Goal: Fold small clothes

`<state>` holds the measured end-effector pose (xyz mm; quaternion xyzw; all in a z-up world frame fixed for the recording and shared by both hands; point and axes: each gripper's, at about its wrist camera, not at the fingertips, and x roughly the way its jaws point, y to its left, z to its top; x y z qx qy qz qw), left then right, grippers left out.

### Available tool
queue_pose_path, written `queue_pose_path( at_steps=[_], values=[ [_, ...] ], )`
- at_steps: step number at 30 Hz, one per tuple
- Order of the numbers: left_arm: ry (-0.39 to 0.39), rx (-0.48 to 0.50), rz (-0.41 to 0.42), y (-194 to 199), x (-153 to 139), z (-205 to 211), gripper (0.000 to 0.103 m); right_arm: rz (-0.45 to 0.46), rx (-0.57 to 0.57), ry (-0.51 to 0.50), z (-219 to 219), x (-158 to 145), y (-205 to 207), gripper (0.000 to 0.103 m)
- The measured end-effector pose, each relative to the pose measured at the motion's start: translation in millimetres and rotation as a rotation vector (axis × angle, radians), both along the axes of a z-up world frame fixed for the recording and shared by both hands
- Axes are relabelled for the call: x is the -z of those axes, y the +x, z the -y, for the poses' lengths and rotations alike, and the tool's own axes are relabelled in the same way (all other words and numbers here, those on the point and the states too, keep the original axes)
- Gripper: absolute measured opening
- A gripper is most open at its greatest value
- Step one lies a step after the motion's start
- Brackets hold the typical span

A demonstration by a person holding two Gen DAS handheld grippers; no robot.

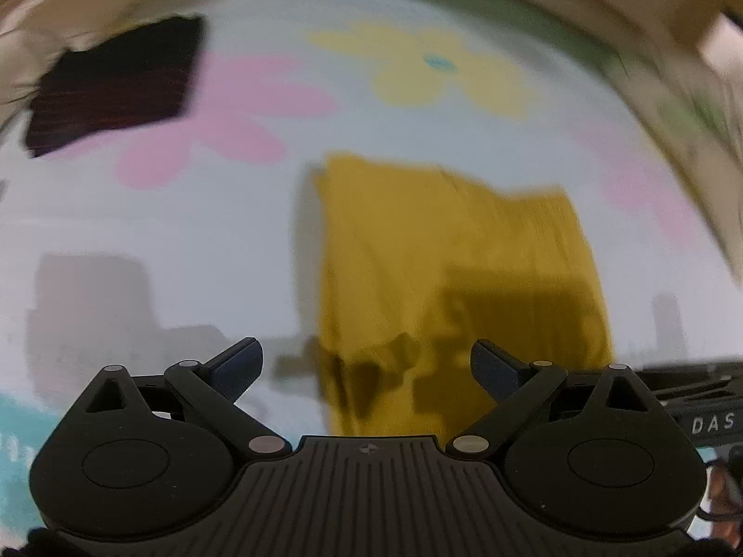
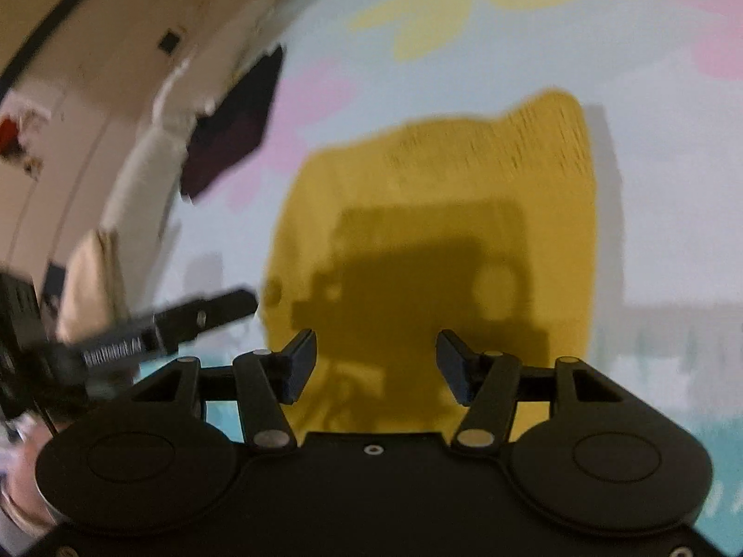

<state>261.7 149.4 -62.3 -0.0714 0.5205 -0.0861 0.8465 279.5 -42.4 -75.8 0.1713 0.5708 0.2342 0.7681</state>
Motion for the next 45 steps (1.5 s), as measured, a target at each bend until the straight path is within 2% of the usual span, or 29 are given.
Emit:
queue_pose_path(
  at_steps=[3,5,6,8,14,18,21,23,29,32,33,34,36,40,45],
  values=[
    [0.026,0.078,-0.073,-8.4,19.3,11.6,0.097,-0.014,-0.060,-0.033,-1.9,11.7,-19.1,0.064],
    [0.007,0.079,-0.129,-13.0,32.8,9.7,0.097,-0.017,-0.086,-0.015,-0.2,16.5,-31.6,0.065],
    [0.004,0.079,-0.116,-16.0,34.7,8.5,0.097,-0.011,-0.093,-0.002,1.6,15.9,-35.5,0.066],
    [0.013,0.098,-0.099,-20.2,34.2,8.8,0.097,-0.011,-0.113,0.022,3.9,13.9,-40.9,0.075],
    [0.018,0.122,-0.097,-20.0,23.7,6.4,0.097,-0.007,-0.141,0.059,9.9,0.2,-38.2,0.080],
    [-0.019,-0.001,0.024,-8.9,-9.1,-9.5,0.097,0.069,-0.098,0.065,28.4,-18.7,-30.5,0.088],
    [-0.020,-0.093,0.104,3.3,-19.7,-11.7,0.097,0.135,-0.046,0.021,38.6,-27.5,-16.8,0.092],
    [-0.013,-0.112,0.126,11.0,-17.1,-4.4,0.097,0.164,0.003,-0.031,42.1,-28.0,-5.0,0.098],
    [0.058,-0.110,0.110,31.2,5.8,12.5,0.097,0.221,0.067,-0.228,29.3,-6.2,32.9,0.099],
    [0.120,-0.116,0.053,38.2,19.8,6.0,0.098,0.239,0.053,-0.291,19.9,4.9,41.0,0.099],
    [0.128,-0.118,0.033,37.2,26.3,1.4,0.101,0.250,0.059,-0.323,18.3,8.6,42.9,0.099],
    [0.100,-0.124,0.034,36.3,28.7,-4.0,0.103,0.257,0.069,-0.351,22.8,12.5,43.2,0.099],
    [0.036,-0.154,0.025,34.7,31.7,-17.3,0.103,0.243,0.089,-0.355,24.6,22.0,51.0,0.101],
    [0.042,-0.125,0.047,29.6,31.2,-24.7,0.103,0.239,0.152,-0.310,32.6,32.7,62.5,0.103],
    [0.010,-0.112,0.042,26.3,24.6,-33.3,0.102,0.222,0.129,-0.315,34.8,27.1,72.3,0.103]
  ],
)
